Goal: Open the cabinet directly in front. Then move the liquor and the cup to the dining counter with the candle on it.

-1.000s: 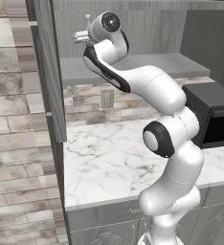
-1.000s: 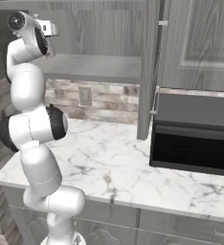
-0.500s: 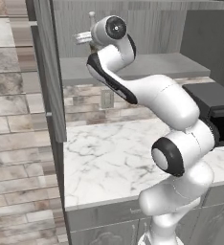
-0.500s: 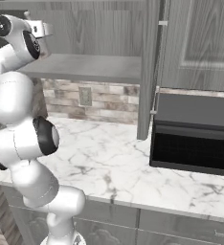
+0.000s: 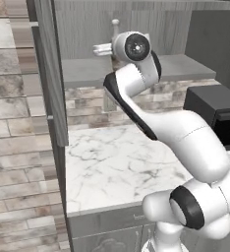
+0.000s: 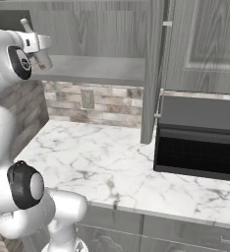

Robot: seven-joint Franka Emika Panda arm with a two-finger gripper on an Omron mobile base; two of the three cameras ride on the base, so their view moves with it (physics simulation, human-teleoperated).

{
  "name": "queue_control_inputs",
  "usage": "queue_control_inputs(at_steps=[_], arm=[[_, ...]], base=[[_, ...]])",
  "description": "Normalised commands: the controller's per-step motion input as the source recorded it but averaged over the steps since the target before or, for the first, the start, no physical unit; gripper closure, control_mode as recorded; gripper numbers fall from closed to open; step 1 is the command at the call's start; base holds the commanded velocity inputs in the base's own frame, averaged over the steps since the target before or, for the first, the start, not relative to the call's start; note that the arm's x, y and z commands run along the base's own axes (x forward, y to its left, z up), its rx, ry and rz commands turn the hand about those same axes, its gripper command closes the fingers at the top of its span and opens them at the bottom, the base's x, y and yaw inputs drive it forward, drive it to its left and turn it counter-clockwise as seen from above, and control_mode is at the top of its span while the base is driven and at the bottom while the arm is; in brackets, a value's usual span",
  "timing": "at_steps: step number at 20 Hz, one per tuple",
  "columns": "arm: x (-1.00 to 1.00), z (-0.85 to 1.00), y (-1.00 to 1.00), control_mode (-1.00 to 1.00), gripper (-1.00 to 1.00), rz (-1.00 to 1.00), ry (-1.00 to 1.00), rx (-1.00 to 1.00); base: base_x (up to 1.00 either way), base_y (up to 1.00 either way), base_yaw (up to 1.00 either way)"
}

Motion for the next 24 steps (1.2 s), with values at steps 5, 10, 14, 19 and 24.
queue_control_inputs(at_steps=[5,10,14,19,24], arm=[[-1.00,0.00,-0.58,-1.00,1.00,-0.18,0.00,0.03],[-1.00,-0.17,-0.41,-1.00,1.00,-0.19,0.02,0.00],[-1.00,-0.38,-0.32,-1.00,1.00,-0.19,0.08,0.00],[-1.00,-0.46,-0.25,-1.00,1.00,-0.21,0.18,0.00],[-0.92,-0.44,-0.27,-1.00,1.00,-0.29,0.07,0.00]], base=[[0.00,0.00,0.00],[0.00,0.00,0.00],[0.00,0.00,0.00],[0.00,0.00,0.00],[0.00,0.00,0.00]])
